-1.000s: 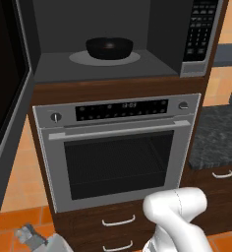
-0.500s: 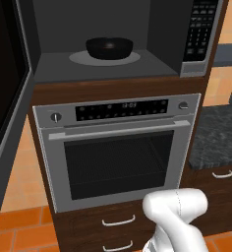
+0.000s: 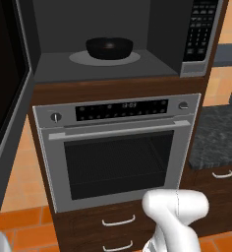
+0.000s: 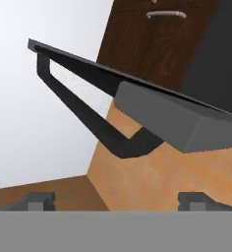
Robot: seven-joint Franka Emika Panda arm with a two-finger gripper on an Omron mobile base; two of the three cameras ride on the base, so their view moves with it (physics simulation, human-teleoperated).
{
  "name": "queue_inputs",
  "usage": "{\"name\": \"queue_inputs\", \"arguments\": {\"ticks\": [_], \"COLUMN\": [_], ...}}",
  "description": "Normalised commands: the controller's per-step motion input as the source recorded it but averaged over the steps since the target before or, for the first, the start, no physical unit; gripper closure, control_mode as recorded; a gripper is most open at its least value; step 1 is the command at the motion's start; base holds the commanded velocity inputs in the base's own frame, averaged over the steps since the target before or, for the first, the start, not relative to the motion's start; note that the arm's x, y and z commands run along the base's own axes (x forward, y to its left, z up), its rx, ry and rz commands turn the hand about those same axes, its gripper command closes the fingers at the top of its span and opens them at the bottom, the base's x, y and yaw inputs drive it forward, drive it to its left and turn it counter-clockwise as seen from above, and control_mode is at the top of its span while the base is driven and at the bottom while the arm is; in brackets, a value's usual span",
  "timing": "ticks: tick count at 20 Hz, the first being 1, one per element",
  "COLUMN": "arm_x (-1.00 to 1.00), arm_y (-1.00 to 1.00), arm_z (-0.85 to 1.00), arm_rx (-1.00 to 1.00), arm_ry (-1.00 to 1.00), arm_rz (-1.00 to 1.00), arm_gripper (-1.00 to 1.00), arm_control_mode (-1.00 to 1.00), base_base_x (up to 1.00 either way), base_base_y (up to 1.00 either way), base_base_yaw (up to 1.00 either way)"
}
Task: Open the microwave, place the bowl with waffle inside the microwave, then close the microwave door and turn it on.
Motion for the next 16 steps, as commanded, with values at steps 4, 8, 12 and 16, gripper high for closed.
{"name": "queue_inputs", "arguments": {"ticks": [4,8,12,16], "arm_x": [0.84,0.75,0.72,0.71], "arm_y": [0.75,0.27,-0.16,-0.27], "arm_z": [-0.17,-0.42,-0.15,0.01], "arm_rx": [-0.03,0.02,0.12,0.11], "arm_ry": [0.08,0.06,0.03,0.00], "arm_rz": [0.00,0.00,0.00,0.00], "arm_gripper": [-1.00,-1.00,-1.00,-1.00], "arm_control_mode": [-1.00,-1.00,-1.00,-1.00], "base_base_x": [0.00,0.00,0.00,0.00], "base_base_y": [0.00,0.00,0.00,0.00], "base_base_yaw": [0.00,0.00,0.00,0.00]}}
